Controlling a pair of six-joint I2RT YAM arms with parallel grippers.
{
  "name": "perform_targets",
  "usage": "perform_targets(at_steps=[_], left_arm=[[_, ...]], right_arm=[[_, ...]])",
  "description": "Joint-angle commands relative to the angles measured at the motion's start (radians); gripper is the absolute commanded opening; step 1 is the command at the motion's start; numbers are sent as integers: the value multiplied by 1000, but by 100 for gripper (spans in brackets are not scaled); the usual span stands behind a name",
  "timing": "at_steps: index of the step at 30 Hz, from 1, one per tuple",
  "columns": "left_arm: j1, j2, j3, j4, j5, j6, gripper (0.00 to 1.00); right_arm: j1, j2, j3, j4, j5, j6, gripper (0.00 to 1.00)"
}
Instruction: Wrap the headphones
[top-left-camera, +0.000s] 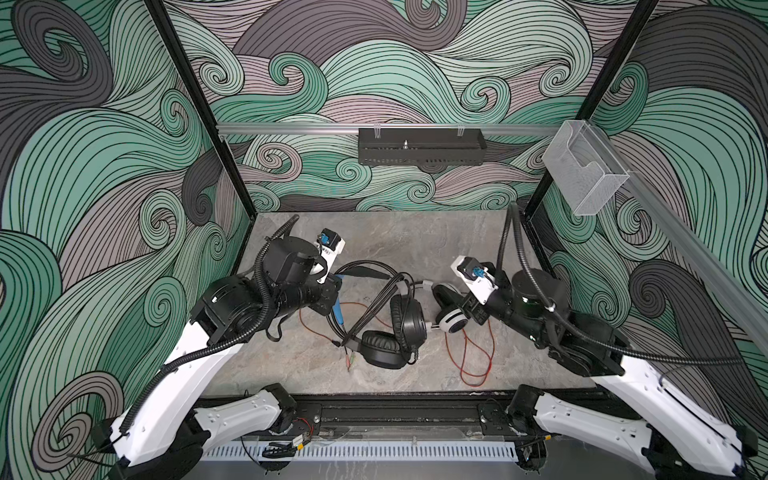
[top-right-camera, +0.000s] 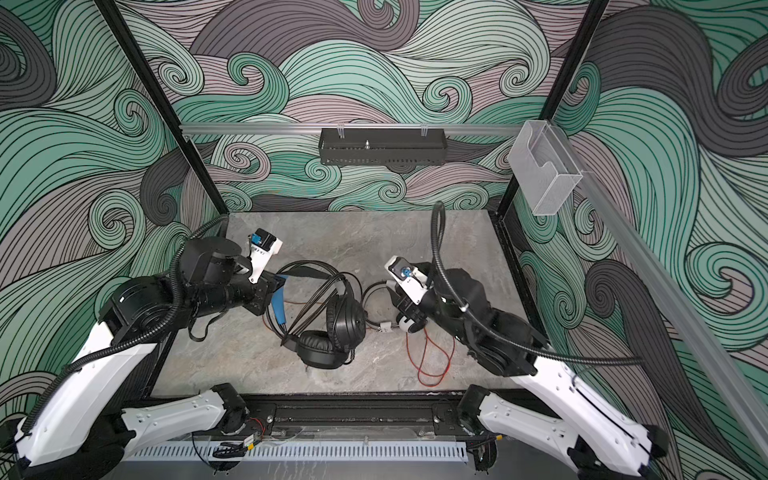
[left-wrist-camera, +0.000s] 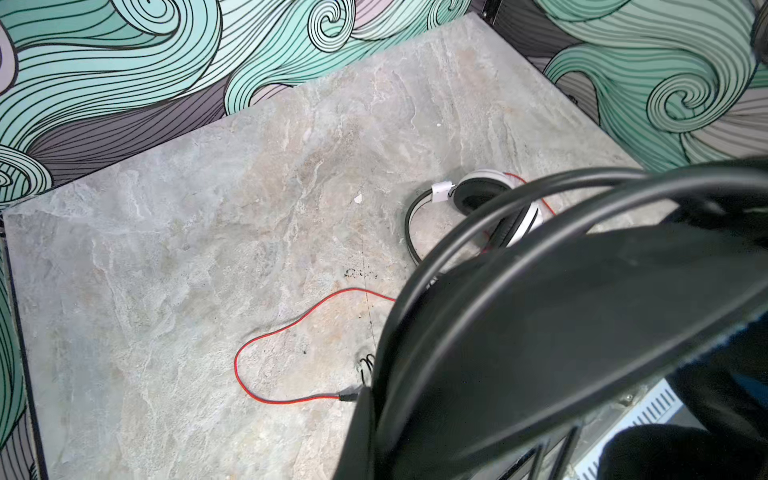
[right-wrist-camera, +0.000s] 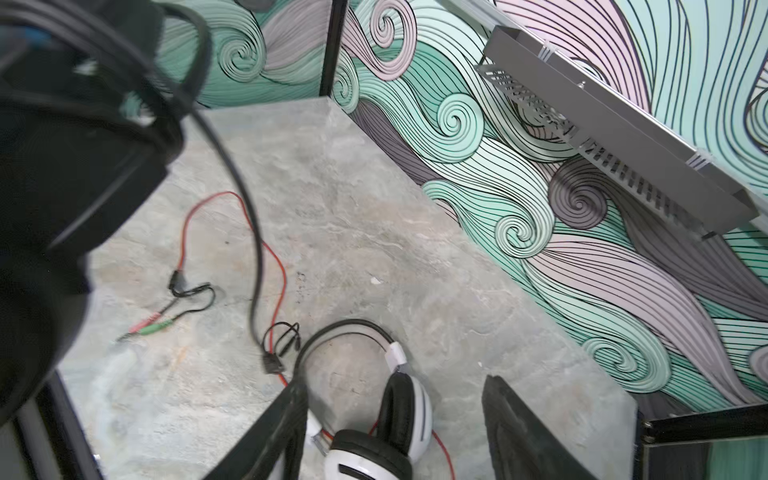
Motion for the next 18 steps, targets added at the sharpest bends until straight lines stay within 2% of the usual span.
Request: perform_targets(at_steps=[1, 7, 18], left_arm=[[-3, -10, 90, -14, 74, -94, 0], [-4, 2, 171, -45, 99, -115, 0], [-4, 17, 243, -9, 142, -155, 0]], right_arm=[[-4, -57, -101, 62, -161, 102, 71], [-4, -112, -250, 183, -242, 204, 81], [-7, -18, -394, 506, -315, 365, 84]])
